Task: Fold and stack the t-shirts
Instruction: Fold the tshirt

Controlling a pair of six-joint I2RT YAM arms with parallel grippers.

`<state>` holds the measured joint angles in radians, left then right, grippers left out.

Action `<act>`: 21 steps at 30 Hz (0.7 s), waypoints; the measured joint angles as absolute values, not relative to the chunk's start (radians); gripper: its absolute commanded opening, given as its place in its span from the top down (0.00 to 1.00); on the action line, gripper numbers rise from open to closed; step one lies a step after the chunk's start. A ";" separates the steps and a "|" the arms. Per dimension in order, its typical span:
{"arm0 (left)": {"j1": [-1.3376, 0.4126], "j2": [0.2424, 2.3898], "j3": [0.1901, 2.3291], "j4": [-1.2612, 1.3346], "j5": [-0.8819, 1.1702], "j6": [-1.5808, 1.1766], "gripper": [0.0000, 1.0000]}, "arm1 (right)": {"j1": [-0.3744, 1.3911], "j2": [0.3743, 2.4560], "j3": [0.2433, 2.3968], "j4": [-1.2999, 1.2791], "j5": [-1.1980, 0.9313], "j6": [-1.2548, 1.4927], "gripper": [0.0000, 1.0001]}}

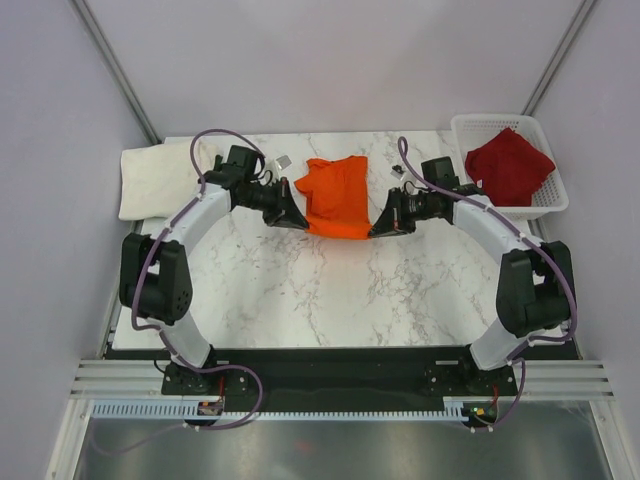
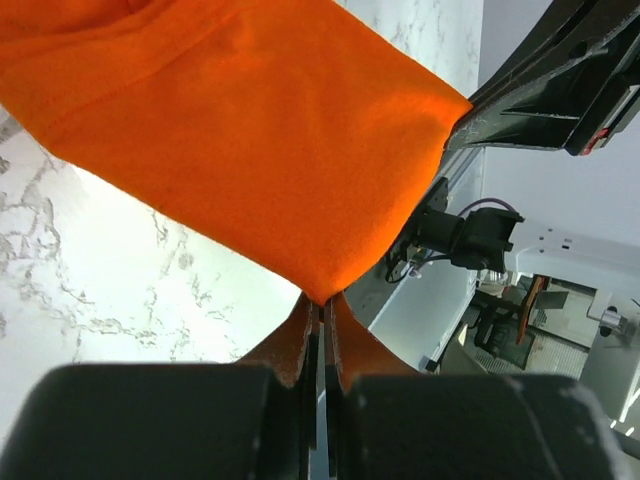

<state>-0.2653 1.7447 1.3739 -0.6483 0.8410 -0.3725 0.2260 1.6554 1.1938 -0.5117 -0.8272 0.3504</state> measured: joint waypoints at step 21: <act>-0.238 2.143 1.794 -0.663 0.785 -0.308 0.98 | 0.193 2.016 1.605 -0.488 -0.786 0.306 1.00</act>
<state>-0.2382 2.1429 1.7935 -0.6632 0.7845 -0.3077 0.1932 2.0163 1.6054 -0.4881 -0.7864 0.3061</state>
